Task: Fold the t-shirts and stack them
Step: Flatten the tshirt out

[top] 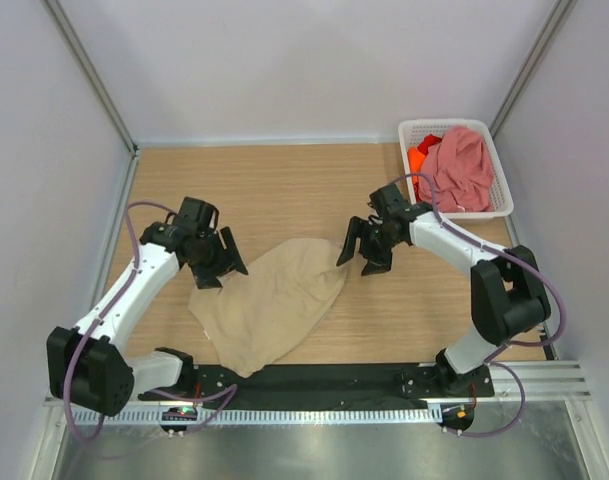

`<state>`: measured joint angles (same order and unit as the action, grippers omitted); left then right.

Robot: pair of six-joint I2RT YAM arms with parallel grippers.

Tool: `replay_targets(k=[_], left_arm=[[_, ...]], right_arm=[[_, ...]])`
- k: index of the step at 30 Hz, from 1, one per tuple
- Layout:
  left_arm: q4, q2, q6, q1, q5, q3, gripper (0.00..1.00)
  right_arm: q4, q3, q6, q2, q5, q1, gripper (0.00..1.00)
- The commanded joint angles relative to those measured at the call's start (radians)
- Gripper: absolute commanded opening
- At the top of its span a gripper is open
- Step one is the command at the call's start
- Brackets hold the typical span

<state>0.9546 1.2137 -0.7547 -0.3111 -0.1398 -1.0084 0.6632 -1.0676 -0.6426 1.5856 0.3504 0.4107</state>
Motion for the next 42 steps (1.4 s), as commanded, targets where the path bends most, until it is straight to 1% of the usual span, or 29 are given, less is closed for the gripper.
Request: replay_targets(k=[1,2,3,5,6,7,9,11,14,16,17,18,19,20,22,23,26,28,30,31,32,33,34,35,36,38,40,41,42], left_arm=[[-0.008,0.03,-0.032,0.09,0.002,0.078,0.64],[-0.045,0.032,-0.037,0.11,-0.029,0.103,0.6],[-0.06,0.036,-0.044,0.136,-0.044,0.123,0.57],[-0.094,0.05,-0.048,0.19,-0.064,0.171,0.56],[-0.097,0.059,-0.052,0.196,-0.075,0.178,0.57],[-0.099,0.085,-0.055,0.199,-0.078,0.186,0.58],[-0.119,0.104,-0.069,0.201,-0.09,0.215,0.64],[-0.145,0.127,-0.083,0.201,-0.09,0.232,0.67],[-0.181,0.159,-0.084,0.201,-0.072,0.246,0.65],[-0.207,0.181,-0.08,0.201,-0.063,0.246,0.6],[-0.218,0.194,-0.08,0.201,-0.063,0.246,0.56],[-0.227,0.216,-0.078,0.201,-0.066,0.248,0.46],[-0.247,0.23,-0.075,0.201,-0.072,0.248,0.41],[-0.255,0.239,-0.072,0.201,-0.078,0.245,0.26],[-0.257,0.245,-0.057,0.199,-0.089,0.229,0.12],[-0.251,0.242,-0.051,0.199,-0.092,0.219,0.0],[-0.2,0.178,-0.023,0.175,-0.054,0.162,0.0],[-0.177,0.129,-0.014,0.133,-0.031,0.128,0.0],[-0.14,0.107,-0.015,0.103,0.002,0.077,0.07],[-0.131,0.086,-0.015,0.08,0.015,0.062,0.13],[-0.113,0.075,-0.018,0.031,0.037,0.021,0.3],[-0.07,0.061,-0.024,0.0,0.092,0.004,0.41],[-0.05,0.049,-0.031,-0.023,0.11,-0.01,0.49],[-0.028,0.02,-0.037,-0.066,0.126,-0.019,0.66],[0.001,0.003,-0.044,-0.081,0.134,-0.015,0.73],[0.024,-0.054,-0.069,-0.108,0.134,0.019,0.78],[0.024,-0.097,-0.1,-0.152,0.115,0.097,0.78],[0.013,-0.117,-0.115,-0.173,0.096,0.126,0.76],[0.0,-0.152,-0.133,-0.242,0.08,0.183,0.75]], right_arm=[[-0.008,-0.072,0.069,0.036,0.033,0.031,0.75],[-0.008,-0.075,0.084,0.048,0.038,0.045,0.73],[-0.01,-0.072,0.092,0.065,0.042,0.075,0.68],[-0.001,-0.069,0.106,0.108,0.029,0.115,0.62],[0.003,-0.065,0.113,0.119,0.022,0.132,0.6],[0.0,-0.06,0.113,0.132,0.01,0.166,0.6],[-0.016,-0.035,0.098,0.139,0.002,0.191,0.61],[-0.042,-0.011,0.09,0.148,0.004,0.208,0.63],[-0.062,-0.008,0.084,0.174,0.009,0.212,0.63],[-0.073,-0.015,0.092,0.186,0.006,0.212,0.61],[-0.074,-0.023,0.093,0.194,0.004,0.212,0.55],[-0.079,-0.026,0.092,0.206,0.007,0.211,0.51],[-0.082,-0.031,0.087,0.206,0.009,0.212,0.44],[-0.085,-0.029,0.084,0.206,0.012,0.212,0.28],[-0.088,-0.019,0.074,0.18,0.013,0.212,0.11],[-0.085,-0.014,0.069,0.166,0.01,0.212,0.01],[-0.06,0.027,0.034,0.041,-0.051,0.212,0.01],[-0.033,0.084,0.005,-0.106,-0.148,0.211,0.01],[0.007,0.142,-0.081,-0.212,-0.238,0.212,0.01],[0.012,0.222,-0.11,-0.331,-0.304,0.212,0.01],[0.019,0.263,-0.139,-0.382,-0.344,0.212,0.01],[0.038,0.347,-0.21,-0.436,-0.387,0.212,0.01],[0.039,0.38,-0.233,-0.478,-0.396,0.209,0.01],[0.044,0.409,-0.256,-0.539,-0.392,0.211,0.01],[0.036,0.432,-0.278,-0.558,-0.381,0.209,0.01],[0.042,0.463,-0.292,-0.587,-0.363,0.211,0.01],[0.046,0.471,-0.298,-0.602,-0.363,0.211,0.01],[0.044,0.469,-0.296,-0.608,-0.363,0.211,0.01],[0.038,0.468,-0.29,-0.61,-0.363,0.211,0.01]])
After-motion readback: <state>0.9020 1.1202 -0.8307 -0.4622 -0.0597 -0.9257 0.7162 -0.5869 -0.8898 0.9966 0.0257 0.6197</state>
